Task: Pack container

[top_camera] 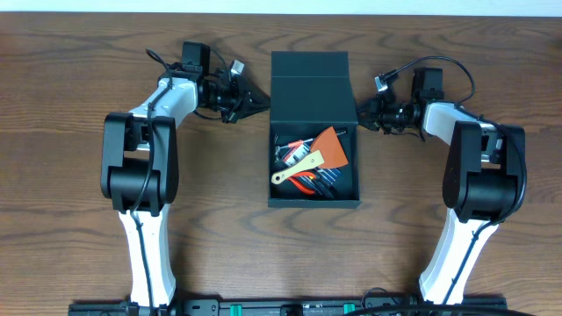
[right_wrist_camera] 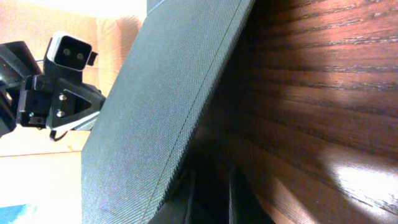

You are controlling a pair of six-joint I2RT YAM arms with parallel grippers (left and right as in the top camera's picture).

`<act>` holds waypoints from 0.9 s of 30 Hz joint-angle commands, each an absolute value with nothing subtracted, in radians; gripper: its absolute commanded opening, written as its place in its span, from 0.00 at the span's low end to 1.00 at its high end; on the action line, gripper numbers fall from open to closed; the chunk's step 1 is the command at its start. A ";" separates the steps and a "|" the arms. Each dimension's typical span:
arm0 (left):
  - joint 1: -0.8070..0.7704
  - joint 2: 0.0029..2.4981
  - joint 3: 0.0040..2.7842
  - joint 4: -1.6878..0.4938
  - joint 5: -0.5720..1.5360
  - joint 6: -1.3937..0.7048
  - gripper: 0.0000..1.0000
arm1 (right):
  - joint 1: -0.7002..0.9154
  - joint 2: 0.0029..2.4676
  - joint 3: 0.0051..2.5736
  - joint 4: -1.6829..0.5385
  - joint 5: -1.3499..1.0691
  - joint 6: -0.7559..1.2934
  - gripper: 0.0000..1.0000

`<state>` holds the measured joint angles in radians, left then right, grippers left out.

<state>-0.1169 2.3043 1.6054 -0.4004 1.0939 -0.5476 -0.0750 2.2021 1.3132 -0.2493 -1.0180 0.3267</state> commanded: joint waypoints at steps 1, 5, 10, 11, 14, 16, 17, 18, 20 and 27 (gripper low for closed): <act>-0.115 2.317 1.605 -0.408 1.057 -0.586 0.06 | -0.073 2.210 1.323 -0.246 -1.063 0.329 0.06; -0.117 2.318 1.604 -0.410 1.053 -0.611 0.06 | -0.073 2.210 1.323 -0.245 -1.062 0.329 0.04; -0.117 2.347 1.604 -0.410 1.050 -0.640 0.06 | -0.072 2.210 1.323 -0.245 -1.062 0.329 0.05; -0.119 2.356 1.604 -0.410 1.058 -0.648 0.06 | -0.073 2.210 1.323 -0.245 -1.062 0.329 0.05; -0.128 2.397 1.604 -0.404 1.103 -0.649 0.06 | -0.073 2.210 1.323 -0.245 -1.062 0.329 0.05; -0.138 2.407 1.604 -0.397 1.111 -0.649 0.06 | -0.073 2.210 1.323 -0.245 -1.062 0.329 0.05; -0.144 2.407 1.604 -0.390 1.111 -0.648 0.06 | -0.073 2.210 1.323 -0.245 -1.062 0.329 0.05; -0.150 2.407 1.604 -0.373 1.112 -0.648 0.06 | -0.073 2.210 1.323 -0.245 -1.062 0.329 0.05; -0.161 2.407 1.610 -0.329 1.141 -0.649 0.06 | -0.073 2.210 1.323 -0.246 -1.063 0.329 0.05; -0.181 2.407 1.615 -0.149 1.307 -0.645 0.06 | -0.072 2.210 1.323 -0.246 -1.098 0.282 0.04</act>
<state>-0.1761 2.3978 1.6047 -0.1864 1.1904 -0.6476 -0.0750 2.2021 1.3132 -0.2489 -1.0309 0.3214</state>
